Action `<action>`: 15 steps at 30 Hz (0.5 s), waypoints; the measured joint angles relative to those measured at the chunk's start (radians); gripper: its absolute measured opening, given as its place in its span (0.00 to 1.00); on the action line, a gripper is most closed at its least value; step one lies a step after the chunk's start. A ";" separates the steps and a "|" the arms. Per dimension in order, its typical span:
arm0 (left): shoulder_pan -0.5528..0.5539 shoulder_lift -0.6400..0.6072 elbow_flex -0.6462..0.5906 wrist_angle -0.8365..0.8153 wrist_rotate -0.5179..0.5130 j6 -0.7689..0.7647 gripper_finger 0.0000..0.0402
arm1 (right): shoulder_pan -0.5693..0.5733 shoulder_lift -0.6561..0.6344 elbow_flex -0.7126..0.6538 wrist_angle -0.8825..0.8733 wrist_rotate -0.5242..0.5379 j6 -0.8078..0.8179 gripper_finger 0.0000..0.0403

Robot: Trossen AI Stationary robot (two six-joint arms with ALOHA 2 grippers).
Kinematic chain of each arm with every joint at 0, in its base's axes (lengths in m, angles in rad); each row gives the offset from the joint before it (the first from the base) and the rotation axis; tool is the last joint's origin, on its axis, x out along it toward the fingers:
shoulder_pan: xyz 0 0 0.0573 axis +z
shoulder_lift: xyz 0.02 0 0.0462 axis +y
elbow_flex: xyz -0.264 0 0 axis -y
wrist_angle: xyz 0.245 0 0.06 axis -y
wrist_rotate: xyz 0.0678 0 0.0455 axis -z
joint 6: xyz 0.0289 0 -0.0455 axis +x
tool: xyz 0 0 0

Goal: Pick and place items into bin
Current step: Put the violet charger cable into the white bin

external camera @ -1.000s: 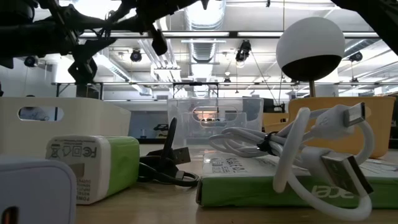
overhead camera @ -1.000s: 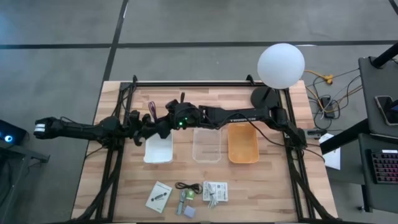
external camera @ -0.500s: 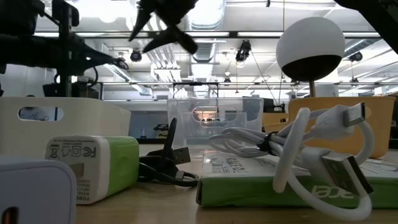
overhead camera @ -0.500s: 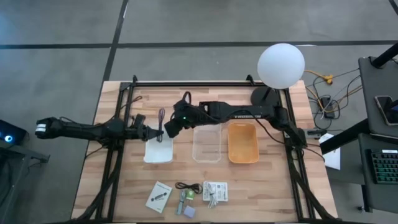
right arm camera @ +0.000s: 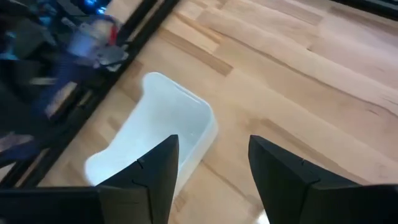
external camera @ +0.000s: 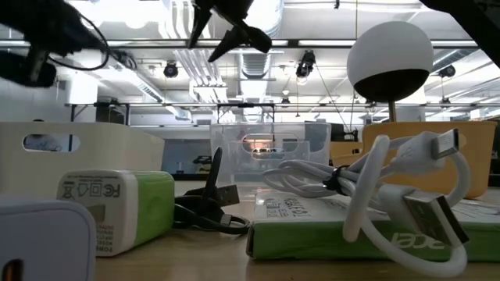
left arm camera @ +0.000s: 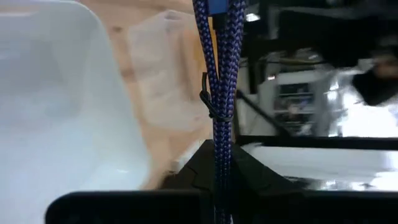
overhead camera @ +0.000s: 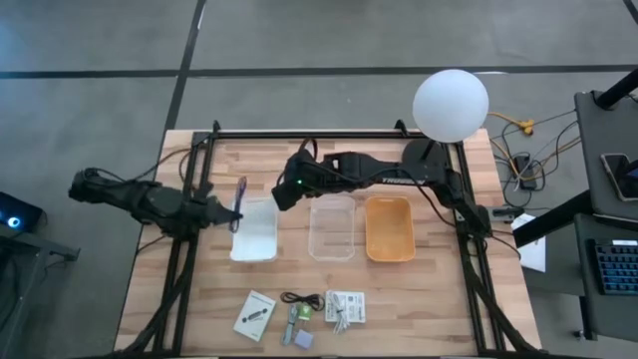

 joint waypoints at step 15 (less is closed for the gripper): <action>-0.226 0.388 0.003 0.024 -0.179 -0.404 0.02 | -0.073 0.000 -0.024 -0.094 -0.032 -0.126 0.45</action>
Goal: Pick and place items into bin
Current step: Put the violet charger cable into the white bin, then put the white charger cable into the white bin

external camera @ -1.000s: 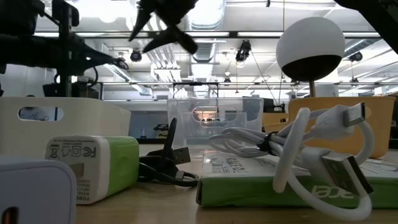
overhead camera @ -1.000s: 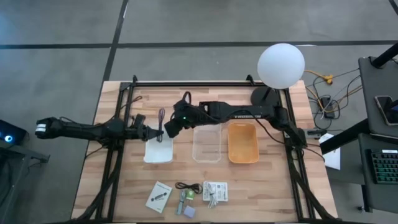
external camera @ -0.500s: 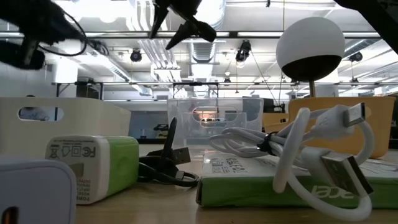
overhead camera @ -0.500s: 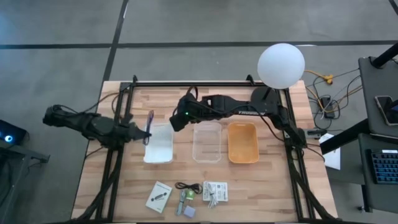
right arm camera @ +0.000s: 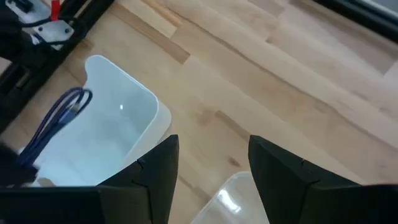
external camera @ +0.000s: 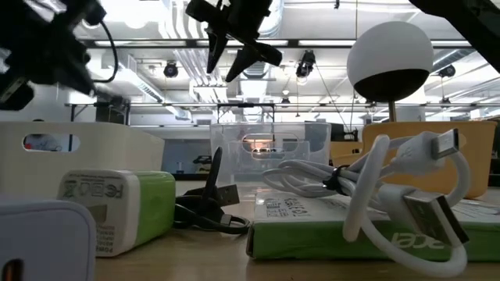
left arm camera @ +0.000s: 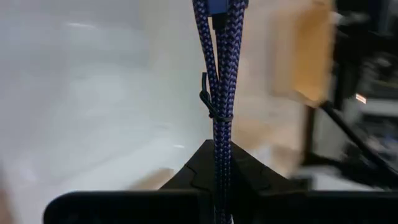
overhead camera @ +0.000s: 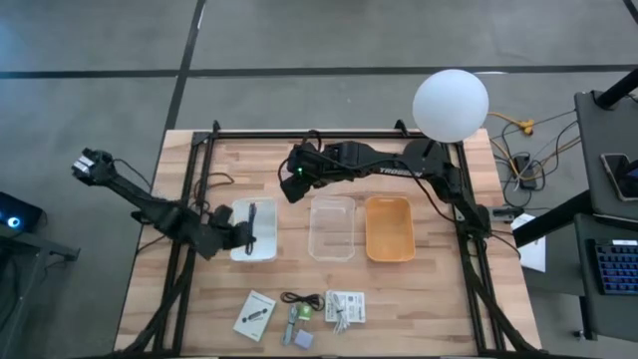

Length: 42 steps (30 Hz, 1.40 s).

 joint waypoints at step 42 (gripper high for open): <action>-0.008 -0.045 0.079 0.191 0.271 1.049 0.42 | 0.193 -0.004 -0.017 -0.274 -0.239 -0.780 0.45</action>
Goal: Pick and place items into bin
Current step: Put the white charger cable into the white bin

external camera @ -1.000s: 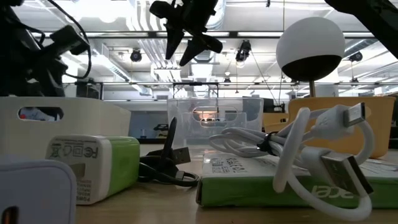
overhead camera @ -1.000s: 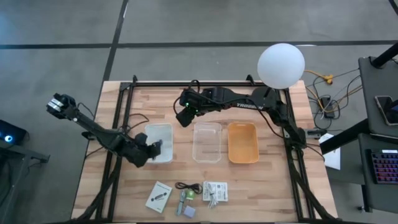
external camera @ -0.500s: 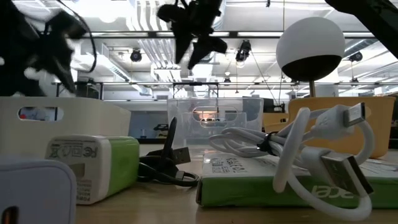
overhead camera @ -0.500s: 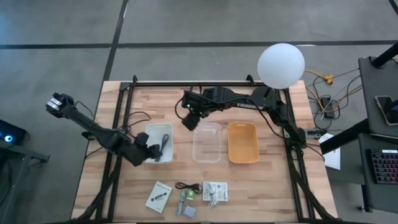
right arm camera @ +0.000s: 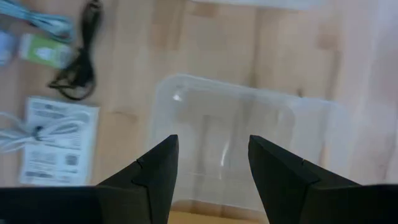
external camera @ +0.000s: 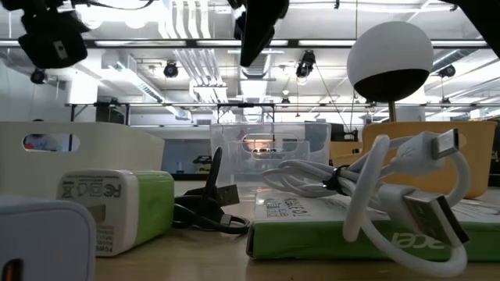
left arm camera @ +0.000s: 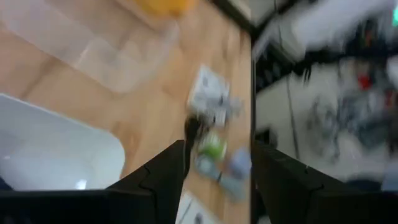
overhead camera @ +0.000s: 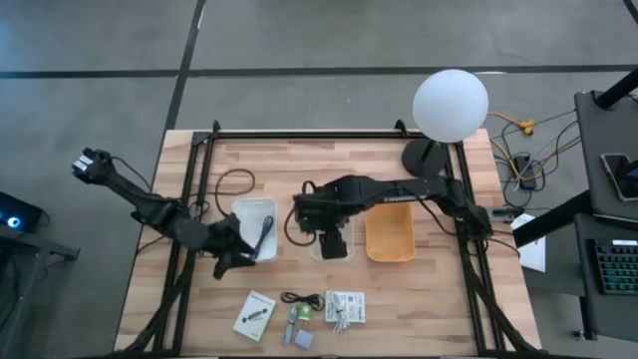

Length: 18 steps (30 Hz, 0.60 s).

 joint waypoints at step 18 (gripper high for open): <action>0.000 0.045 -0.003 0.089 0.175 0.234 0.42 | 0.282 -0.003 -0.129 -0.049 -0.051 1.271 0.43</action>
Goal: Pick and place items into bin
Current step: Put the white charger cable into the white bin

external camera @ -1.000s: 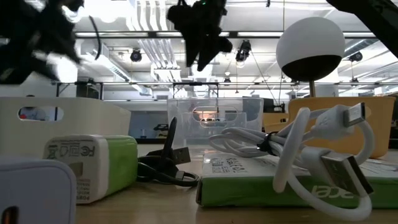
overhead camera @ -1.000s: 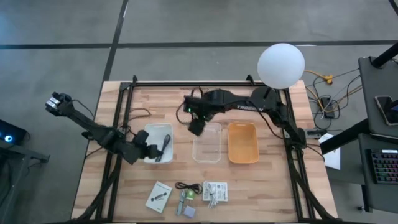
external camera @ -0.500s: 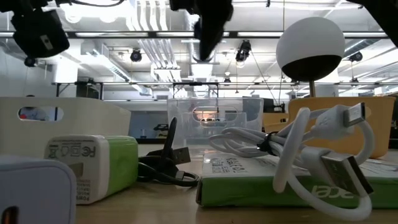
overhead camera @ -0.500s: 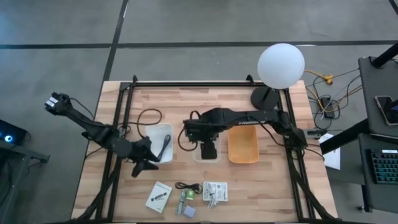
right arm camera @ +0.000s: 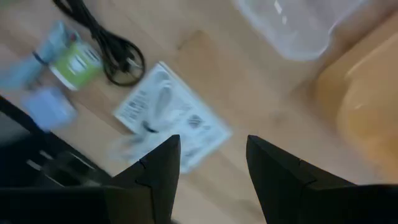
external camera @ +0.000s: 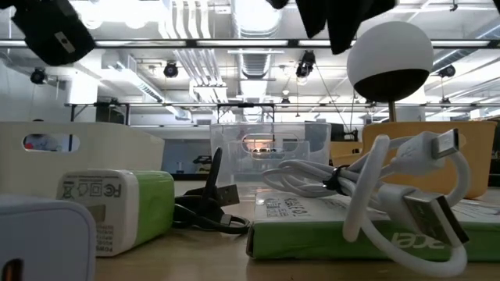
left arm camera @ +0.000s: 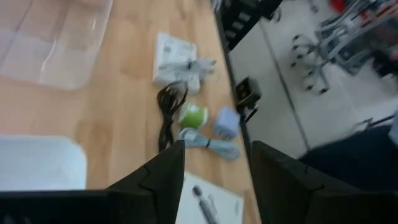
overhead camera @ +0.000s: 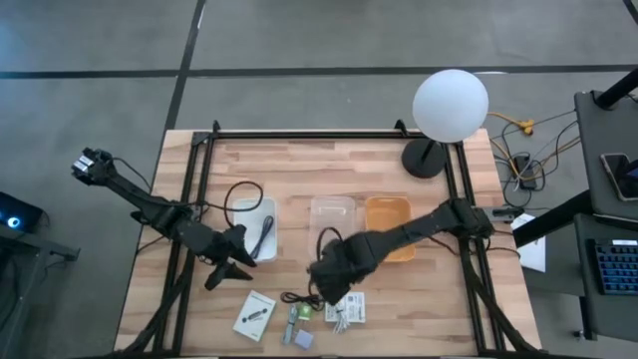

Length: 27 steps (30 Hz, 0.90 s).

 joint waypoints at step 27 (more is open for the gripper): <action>0.000 0.005 0.002 0.163 -0.005 -0.158 0.42 | 0.150 0.279 0.071 0.153 0.092 0.328 0.39</action>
